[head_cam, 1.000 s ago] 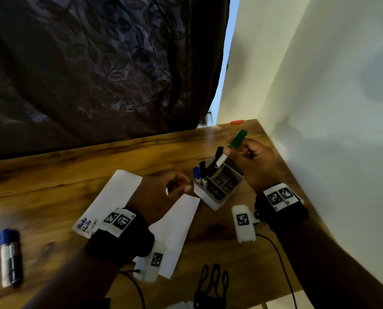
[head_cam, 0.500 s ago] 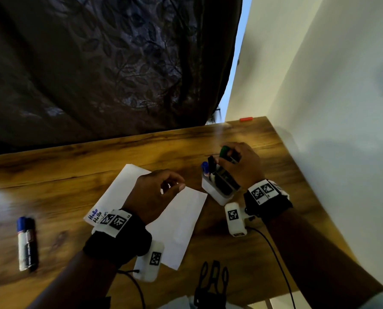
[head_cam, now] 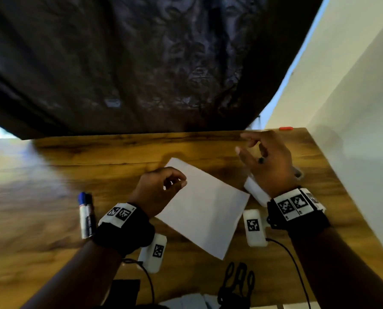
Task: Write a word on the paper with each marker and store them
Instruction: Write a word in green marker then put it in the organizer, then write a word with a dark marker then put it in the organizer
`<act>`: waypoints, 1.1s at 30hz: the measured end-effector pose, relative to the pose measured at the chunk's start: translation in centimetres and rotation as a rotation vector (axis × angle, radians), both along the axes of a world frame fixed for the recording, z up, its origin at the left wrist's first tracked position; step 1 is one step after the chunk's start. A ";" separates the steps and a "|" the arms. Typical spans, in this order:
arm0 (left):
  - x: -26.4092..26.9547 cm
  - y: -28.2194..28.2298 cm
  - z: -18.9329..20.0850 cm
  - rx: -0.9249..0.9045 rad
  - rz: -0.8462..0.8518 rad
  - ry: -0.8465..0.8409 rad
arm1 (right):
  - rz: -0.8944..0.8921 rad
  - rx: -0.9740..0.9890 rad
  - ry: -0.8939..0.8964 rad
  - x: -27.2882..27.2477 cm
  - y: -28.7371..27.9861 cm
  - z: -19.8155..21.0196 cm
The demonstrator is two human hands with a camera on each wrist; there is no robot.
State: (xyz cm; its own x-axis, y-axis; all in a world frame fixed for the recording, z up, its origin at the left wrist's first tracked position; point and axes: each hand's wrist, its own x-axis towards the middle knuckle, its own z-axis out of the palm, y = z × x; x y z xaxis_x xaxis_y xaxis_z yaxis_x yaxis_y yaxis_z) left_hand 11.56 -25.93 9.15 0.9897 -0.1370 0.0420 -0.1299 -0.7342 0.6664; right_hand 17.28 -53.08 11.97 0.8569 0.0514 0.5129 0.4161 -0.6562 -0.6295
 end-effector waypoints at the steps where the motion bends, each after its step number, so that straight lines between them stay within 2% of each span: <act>1: -0.6 2.0 -0.1 -0.008 0.039 0.016 | 0.028 -0.010 0.011 -0.3 2.2 0.2; 3: -1.6 5.1 -0.6 -0.037 0.113 0.081 | 0.088 -0.051 0.045 -0.8 5.6 0.3; 6: -3.5 10.8 -1.8 -0.081 0.260 0.153 | 0.271 -0.114 0.111 -1.8 11.1 -0.3; 10: -6.3 17.5 -3.4 -0.094 0.400 0.124 | 0.529 -0.184 0.197 -3.5 18.4 -2.0; 13: -8.3 21.0 -4.4 -0.033 0.515 0.093 | 0.689 -0.278 0.316 -4.6 23.2 -4.3; 19: -10.7 25.0 -7.5 0.037 0.563 0.201 | 0.821 -0.561 0.474 -6.5 30.8 -8.7; 23: -11.8 25.1 -8.7 -0.108 0.512 0.278 | 0.790 -0.651 0.595 -7.1 33.6 -11.1; 26: -12.5 26.0 -9.8 -0.187 0.515 0.290 | 0.681 -0.542 0.683 -7.2 34.6 -12.5; 29: -12.6 26.4 -9.7 -0.148 0.515 0.334 | 0.564 -0.454 0.706 -7.1 35.2 -13.5; 33: -12.5 26.5 -9.2 -0.110 0.497 0.336 | 0.494 -0.436 0.718 -7.1 35.5 -13.6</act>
